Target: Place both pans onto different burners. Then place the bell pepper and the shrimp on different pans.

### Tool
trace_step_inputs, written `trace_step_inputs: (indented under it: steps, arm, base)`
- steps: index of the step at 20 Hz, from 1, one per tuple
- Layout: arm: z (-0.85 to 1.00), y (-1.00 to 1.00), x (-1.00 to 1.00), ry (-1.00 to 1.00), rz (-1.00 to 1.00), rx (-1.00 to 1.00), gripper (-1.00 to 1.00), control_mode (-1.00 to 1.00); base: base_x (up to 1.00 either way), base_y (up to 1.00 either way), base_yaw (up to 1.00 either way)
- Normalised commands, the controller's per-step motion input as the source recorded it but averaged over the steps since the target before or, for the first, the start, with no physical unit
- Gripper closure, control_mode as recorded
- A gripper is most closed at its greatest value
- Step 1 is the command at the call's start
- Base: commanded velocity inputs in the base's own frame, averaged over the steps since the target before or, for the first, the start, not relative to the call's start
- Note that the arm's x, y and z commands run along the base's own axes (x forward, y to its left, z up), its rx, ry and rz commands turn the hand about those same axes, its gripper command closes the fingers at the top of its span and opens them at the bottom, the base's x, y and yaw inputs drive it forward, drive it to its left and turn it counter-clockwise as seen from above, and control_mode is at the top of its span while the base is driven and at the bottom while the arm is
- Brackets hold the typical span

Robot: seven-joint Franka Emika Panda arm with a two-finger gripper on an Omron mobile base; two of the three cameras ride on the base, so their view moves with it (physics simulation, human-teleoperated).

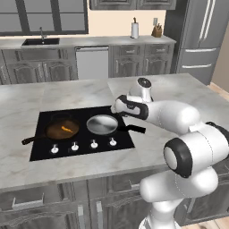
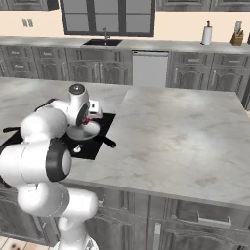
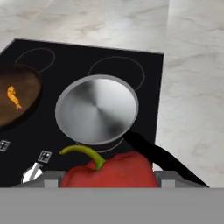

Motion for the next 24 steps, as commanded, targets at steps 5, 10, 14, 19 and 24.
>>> trace_step_inputs:
  steps: [5,10,14,19,24]
  arm:
    - [-0.16,0.38,0.03,0.00,0.02,0.00,1.00,-1.00]
    - [-0.20,0.32,0.20,0.00,0.00,0.00,1.00,-1.00]
    - [-0.27,0.24,0.26,0.00,0.00,0.00,1.00,-1.00]
    - [-0.32,0.20,0.18,0.00,0.00,-0.01,1.00,-1.00]
    - [-0.35,0.13,0.06,0.00,0.00,-0.02,1.00,-1.00]
  base:
    - [0.00,0.00,0.00]
    - [0.00,0.00,0.00]
    - [0.00,0.00,0.00]
    - [0.00,0.00,0.00]
    - [0.00,0.00,0.00]
